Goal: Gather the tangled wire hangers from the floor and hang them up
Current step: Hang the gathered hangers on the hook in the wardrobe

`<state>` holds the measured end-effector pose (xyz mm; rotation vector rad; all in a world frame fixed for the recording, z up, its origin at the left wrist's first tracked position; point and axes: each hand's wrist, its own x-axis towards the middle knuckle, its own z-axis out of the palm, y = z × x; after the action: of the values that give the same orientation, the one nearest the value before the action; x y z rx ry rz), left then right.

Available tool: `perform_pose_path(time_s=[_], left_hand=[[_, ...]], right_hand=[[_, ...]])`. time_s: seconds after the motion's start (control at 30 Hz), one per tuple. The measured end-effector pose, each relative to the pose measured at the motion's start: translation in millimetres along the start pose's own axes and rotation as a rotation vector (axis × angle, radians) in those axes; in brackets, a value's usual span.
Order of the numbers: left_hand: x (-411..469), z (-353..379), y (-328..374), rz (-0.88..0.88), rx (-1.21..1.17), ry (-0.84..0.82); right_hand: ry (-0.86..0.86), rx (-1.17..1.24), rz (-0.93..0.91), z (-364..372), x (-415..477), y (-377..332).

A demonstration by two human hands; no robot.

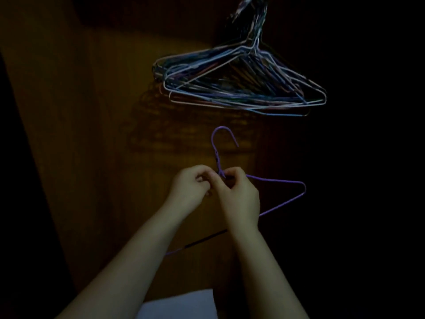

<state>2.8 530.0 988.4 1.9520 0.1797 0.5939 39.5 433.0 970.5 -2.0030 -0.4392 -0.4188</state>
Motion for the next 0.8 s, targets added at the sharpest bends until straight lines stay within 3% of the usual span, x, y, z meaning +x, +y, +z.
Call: perform_pose_path(time_s=[0.37,0.57,0.8], left_hand=[[-35,-5,-11,-0.007,-0.091,-0.154],[-25,-13,2,0.299,0.366,-0.041],[-6,-2,26,0.617,0.479,0.098]], right_hand=[[-0.114,0.120,0.003,-13,-11,33],[-0.384,0.303,-0.104,-54,-6,34],[-0.330,0.392,-0.167,-86,16,25]])
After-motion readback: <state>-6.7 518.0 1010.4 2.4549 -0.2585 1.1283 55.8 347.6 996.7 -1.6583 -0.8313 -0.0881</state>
